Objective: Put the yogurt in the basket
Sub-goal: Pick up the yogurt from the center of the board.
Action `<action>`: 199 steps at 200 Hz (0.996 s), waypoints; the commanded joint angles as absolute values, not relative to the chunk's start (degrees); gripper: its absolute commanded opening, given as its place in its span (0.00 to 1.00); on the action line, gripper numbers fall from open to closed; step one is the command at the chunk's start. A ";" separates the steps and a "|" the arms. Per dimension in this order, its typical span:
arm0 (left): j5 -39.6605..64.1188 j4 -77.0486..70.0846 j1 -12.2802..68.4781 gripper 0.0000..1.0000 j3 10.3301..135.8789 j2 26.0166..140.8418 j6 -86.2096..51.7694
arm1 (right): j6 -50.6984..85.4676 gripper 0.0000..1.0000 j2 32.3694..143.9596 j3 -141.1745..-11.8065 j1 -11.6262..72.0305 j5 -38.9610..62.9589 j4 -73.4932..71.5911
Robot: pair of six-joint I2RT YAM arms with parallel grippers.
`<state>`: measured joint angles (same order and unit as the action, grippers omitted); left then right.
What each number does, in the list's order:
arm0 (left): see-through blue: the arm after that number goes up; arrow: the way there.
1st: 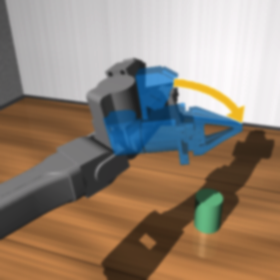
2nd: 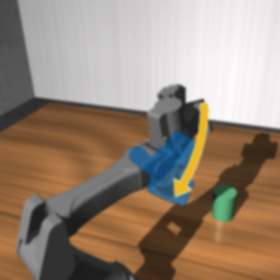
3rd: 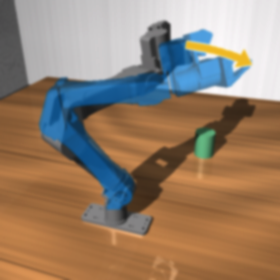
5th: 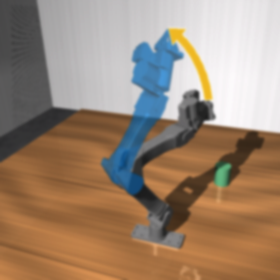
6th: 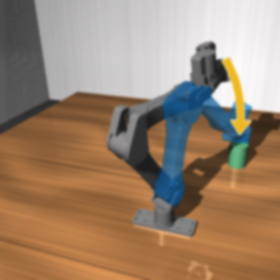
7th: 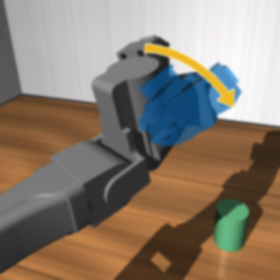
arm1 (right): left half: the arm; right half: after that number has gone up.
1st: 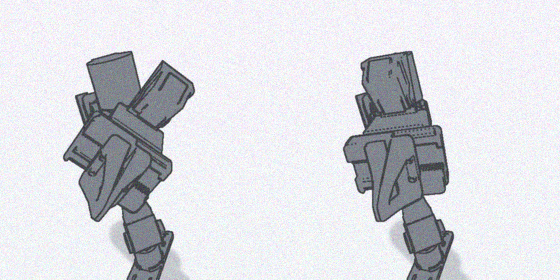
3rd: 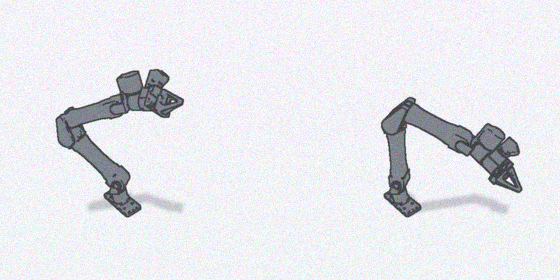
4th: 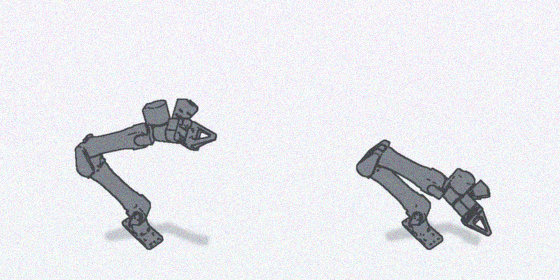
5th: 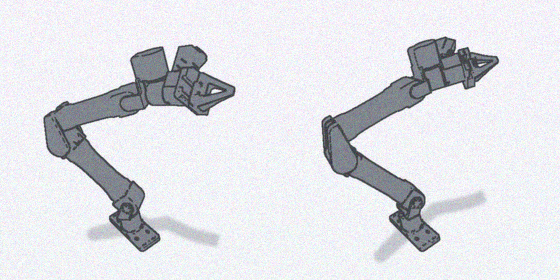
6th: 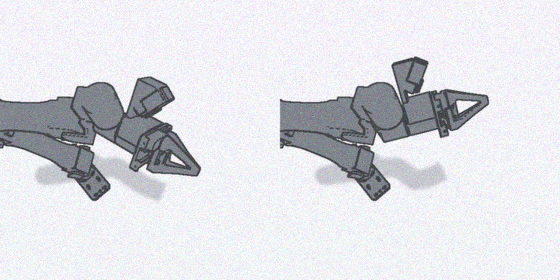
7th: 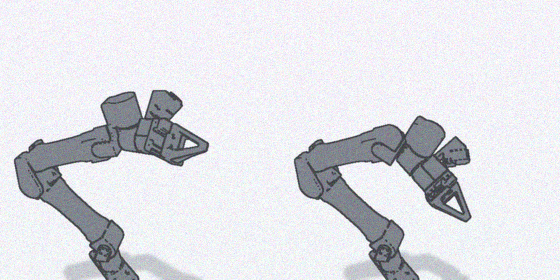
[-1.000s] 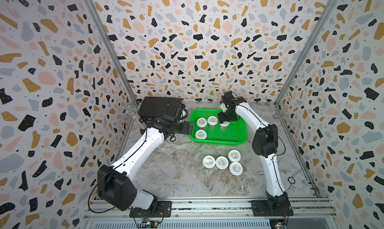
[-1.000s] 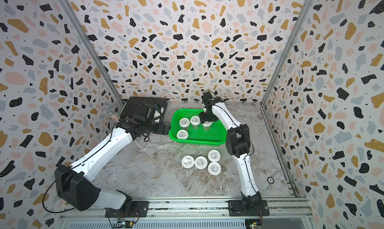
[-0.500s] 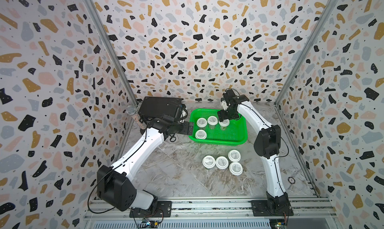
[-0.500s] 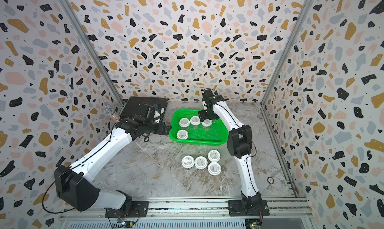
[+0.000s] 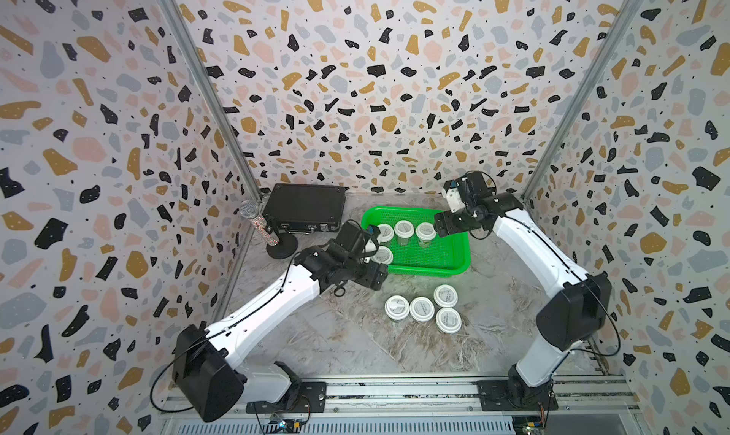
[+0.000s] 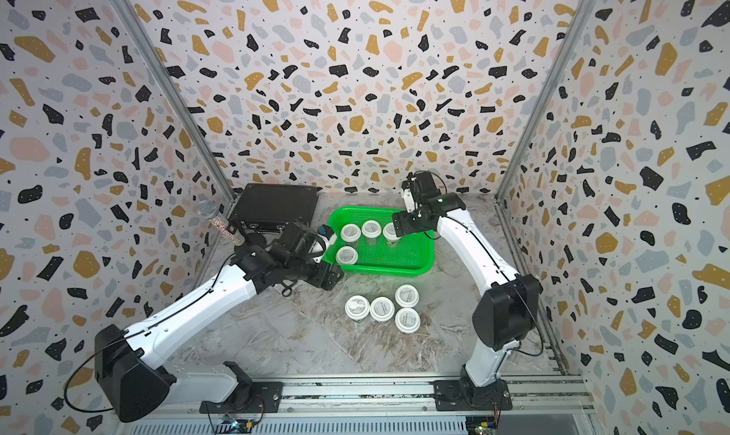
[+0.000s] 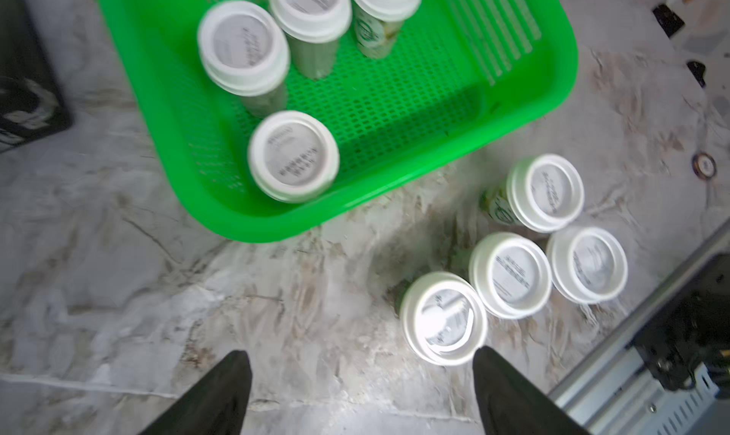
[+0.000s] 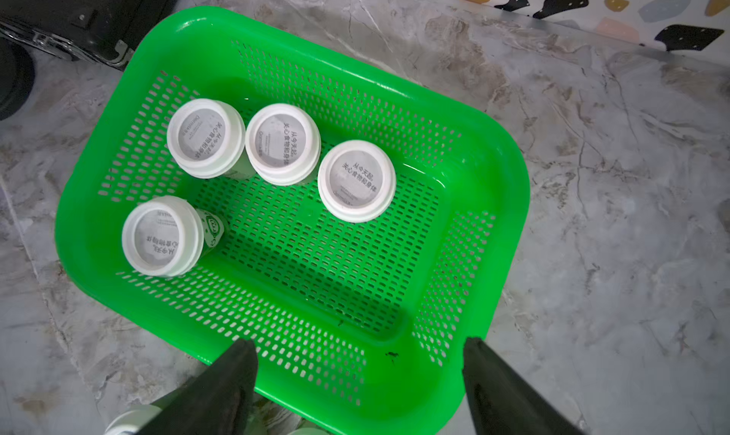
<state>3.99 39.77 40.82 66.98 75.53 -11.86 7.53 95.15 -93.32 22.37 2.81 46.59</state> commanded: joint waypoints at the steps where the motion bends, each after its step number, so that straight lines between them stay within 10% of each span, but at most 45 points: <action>1: 1.41 39.63 45.71 0.89 64.69 73.96 -13.98 | 8.35 0.86 88.00 -85.91 21.97 3.08 40.96; 199: -2.19 32.15 54.75 0.77 63.39 89.55 -16.18 | 11.51 0.86 72.42 -70.14 21.80 1.67 39.55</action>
<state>-1.21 32.71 54.19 61.36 88.66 -16.19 11.14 73.52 -70.28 21.98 1.96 39.81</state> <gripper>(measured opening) 0.784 0.862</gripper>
